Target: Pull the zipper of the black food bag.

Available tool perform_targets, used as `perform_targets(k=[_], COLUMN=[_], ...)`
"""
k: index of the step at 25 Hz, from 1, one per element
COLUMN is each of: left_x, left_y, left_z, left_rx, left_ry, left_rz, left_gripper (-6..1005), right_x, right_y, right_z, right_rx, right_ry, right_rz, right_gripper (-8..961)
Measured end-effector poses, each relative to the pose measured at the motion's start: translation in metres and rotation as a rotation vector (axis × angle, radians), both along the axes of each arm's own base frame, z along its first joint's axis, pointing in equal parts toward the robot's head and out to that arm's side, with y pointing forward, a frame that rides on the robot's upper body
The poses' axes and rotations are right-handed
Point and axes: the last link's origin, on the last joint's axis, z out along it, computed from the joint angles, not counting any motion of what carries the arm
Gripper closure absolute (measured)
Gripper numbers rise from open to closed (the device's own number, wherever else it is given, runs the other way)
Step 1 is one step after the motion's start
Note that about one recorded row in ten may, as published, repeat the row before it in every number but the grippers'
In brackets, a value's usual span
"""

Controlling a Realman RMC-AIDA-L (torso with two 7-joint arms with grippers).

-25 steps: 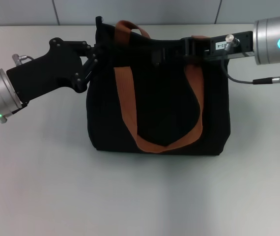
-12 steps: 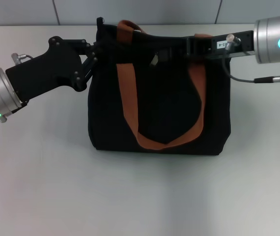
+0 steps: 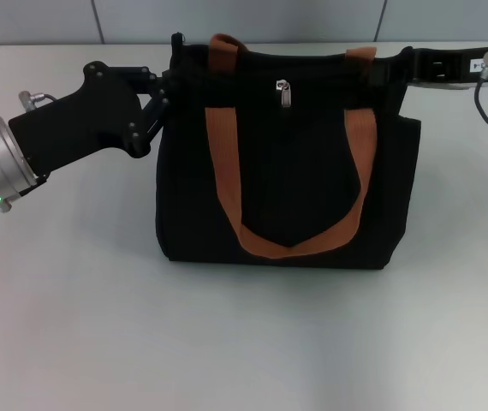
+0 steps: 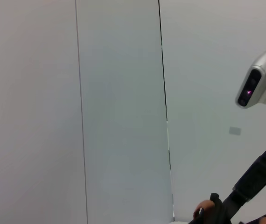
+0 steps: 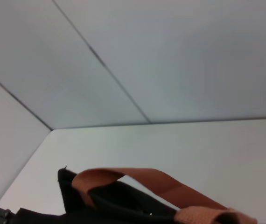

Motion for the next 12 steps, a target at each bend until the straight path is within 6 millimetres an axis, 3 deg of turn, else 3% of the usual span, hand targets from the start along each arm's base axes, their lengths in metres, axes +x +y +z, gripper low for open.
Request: perform_targets(k=[7,12], left_x=[0.000,0.002], left_y=[0.001,0.001], left_z=[0.000,0.001], left_rx=[0.001,0.002], left_ry=[0.001,-0.004], left_rz=[0.001,-0.005], left_gripper=[974,974], right_x=[-0.017,-0.029], right_y=[-0.008,0.001], right_z=[-0.009,-0.024], right_rx=[-0.096,-0.168], right_ry=[0.159,0.155], right_rz=[0.107,0.130], right_gripper=[917,904])
